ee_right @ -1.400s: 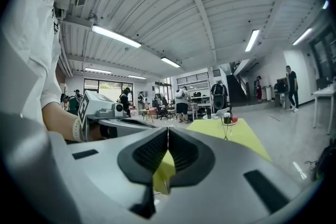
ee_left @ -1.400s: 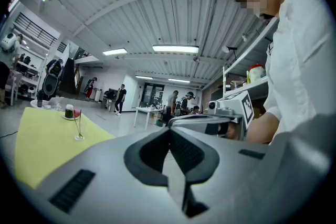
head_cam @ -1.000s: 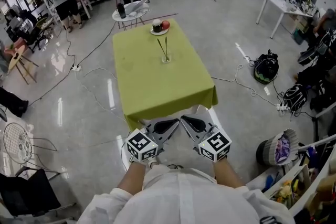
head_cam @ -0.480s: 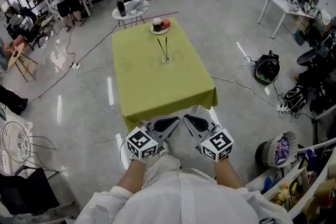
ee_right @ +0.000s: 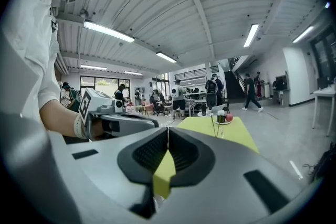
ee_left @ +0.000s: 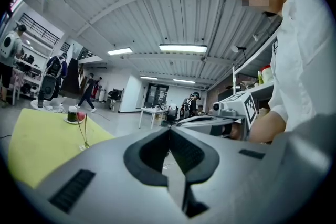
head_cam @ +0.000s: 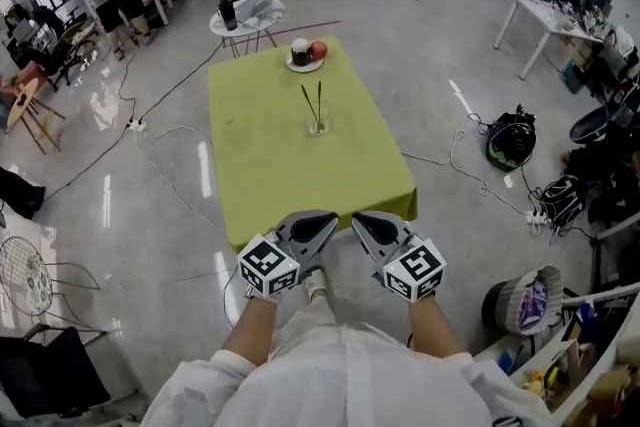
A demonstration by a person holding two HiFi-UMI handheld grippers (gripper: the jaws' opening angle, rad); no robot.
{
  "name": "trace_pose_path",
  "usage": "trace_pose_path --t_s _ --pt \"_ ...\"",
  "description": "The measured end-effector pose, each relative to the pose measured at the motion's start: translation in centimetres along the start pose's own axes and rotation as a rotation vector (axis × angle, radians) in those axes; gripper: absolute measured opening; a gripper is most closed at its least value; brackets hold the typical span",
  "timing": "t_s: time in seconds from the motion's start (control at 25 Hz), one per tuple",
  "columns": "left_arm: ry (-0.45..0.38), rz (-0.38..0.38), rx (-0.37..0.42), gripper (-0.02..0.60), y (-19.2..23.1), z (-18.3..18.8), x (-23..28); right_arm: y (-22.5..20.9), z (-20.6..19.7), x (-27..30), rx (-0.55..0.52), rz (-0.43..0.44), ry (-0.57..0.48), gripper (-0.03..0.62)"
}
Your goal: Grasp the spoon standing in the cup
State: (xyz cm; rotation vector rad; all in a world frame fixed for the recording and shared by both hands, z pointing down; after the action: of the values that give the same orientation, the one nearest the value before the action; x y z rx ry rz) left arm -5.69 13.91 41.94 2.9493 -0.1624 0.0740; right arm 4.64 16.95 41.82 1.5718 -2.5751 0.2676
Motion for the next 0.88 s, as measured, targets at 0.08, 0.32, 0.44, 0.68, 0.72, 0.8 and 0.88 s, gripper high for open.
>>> trace_pose_path --t_s 0.08,0.32,0.44,0.68,0.72,0.8,0.88 --pt "-0.004 0.007 -0.001 0.005 1.8 0.6 0.0 -0.6 0.7 1.7 -0.002 0.016 0.004 0.005" --pt "-0.008 0.025 -0.003 0.005 6.5 1.5 0.1 -1.9 2.0 6.2 -0.013 0.058 0.015 0.005" --pt "-0.018 0.034 -0.005 0.005 8.8 1.9 0.2 -2.6 2.6 8.3 -0.031 0.072 0.014 0.005" --pt "-0.024 0.014 0.008 0.005 13.5 4.1 0.2 -4.5 5.3 12.1 -0.039 0.04 -0.006 0.005" --pt "-0.025 0.014 0.009 0.005 13.9 4.1 0.1 -4.6 5.5 12.5 -0.039 0.034 -0.007 0.005" --pt "-0.028 0.015 0.004 0.005 14.7 4.0 0.0 -4.8 5.3 13.1 -0.042 0.029 -0.001 0.005" --pt "-0.026 0.009 -0.001 0.005 15.2 3.8 0.2 -5.2 5.1 13.6 -0.044 0.029 0.009 0.005"
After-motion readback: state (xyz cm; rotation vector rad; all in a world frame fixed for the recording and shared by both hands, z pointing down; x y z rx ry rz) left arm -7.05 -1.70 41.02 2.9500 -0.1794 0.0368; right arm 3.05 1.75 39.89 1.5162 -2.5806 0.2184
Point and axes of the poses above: the fingertips, and each gripper's own axes: x forward along the fingers, y to its left, z out of its top, the point moved 5 cm from there along -x, backward along the fingers, and after that the axes turned 11 degrees about -z, right-handed, at the moved point
